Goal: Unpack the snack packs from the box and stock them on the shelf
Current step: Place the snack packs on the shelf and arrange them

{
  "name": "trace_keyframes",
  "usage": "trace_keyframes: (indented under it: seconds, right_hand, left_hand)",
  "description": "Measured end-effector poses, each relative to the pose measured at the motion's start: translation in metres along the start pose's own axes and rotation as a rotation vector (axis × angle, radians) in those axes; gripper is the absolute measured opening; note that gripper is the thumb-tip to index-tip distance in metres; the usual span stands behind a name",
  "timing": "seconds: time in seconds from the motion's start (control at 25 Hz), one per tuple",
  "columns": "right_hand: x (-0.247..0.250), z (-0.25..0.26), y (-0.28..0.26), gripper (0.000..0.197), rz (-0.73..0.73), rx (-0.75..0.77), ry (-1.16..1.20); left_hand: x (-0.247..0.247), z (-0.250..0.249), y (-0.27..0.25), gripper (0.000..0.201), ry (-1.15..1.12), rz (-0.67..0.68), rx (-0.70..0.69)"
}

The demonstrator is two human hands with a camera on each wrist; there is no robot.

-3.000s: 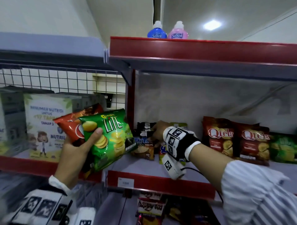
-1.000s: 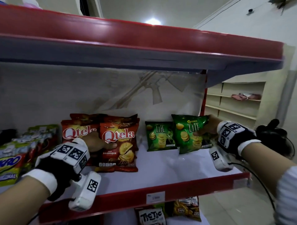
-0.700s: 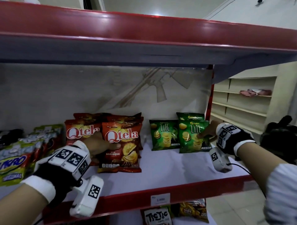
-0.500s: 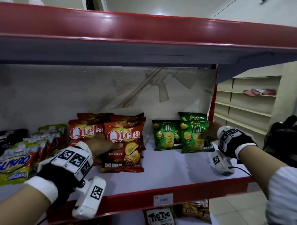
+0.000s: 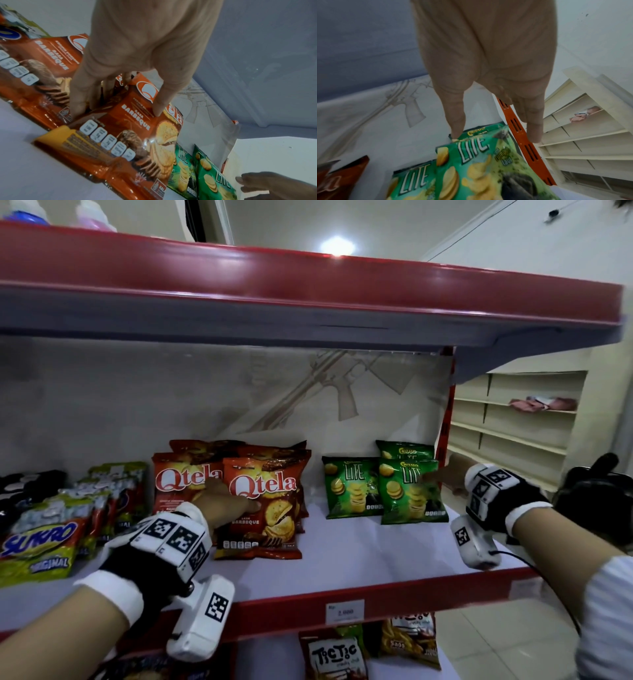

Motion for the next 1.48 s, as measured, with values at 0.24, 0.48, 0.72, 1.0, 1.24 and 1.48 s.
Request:
trace_keyframes:
  seconds: [0.24, 0.48, 0.72, 1.0, 1.24, 1.48]
  right_hand:
    - [0.020, 0.035, -0.025, 0.063, -0.096, 0.148, 0.183]
    - [0.012, 0.079, -0.091, 0.005, -0.289, 0.374, 0.437]
    - [-0.008, 0.121, -0.171, 0.019, -0.255, 0.511, 0.631]
    - [-0.071, 0.170, -0.271, 0.012, -0.196, 0.468, 0.785]
    - [-0.171, 0.177, -0.356, 0.013, -0.052, 0.396, 0.808]
    - [-0.285, 0.146, -0.391, 0.013, 0.193, 0.287, 0.691]
  left_hand:
    - [0.006, 0.001, -0.002, 0.092, 0.064, -0.014, -0.063]
    - [0.025, -0.005, -0.020, 0.069, -0.007, -0.108, -0.221]
    - [0.052, 0.014, -0.056, 0.012, -0.176, -0.105, -0.402]
    - [0.110, 0.075, -0.105, 0.015, -0.158, -0.060, -0.446]
    - [0.139, 0.178, -0.143, 0.013, -0.255, 0.010, -0.321]
    - [0.117, 0.282, -0.157, 0.018, -0.264, 0.042, -0.134]
Point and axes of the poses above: each hand's wrist, its own y-axis towards the middle knuckle, its own x-axis out of the back of the hand, z = x × y, the point moved 5 cm from there along y, towards the middle knuckle, and after that the axes turned 11 degrees about -y, right-handed, at the moved point
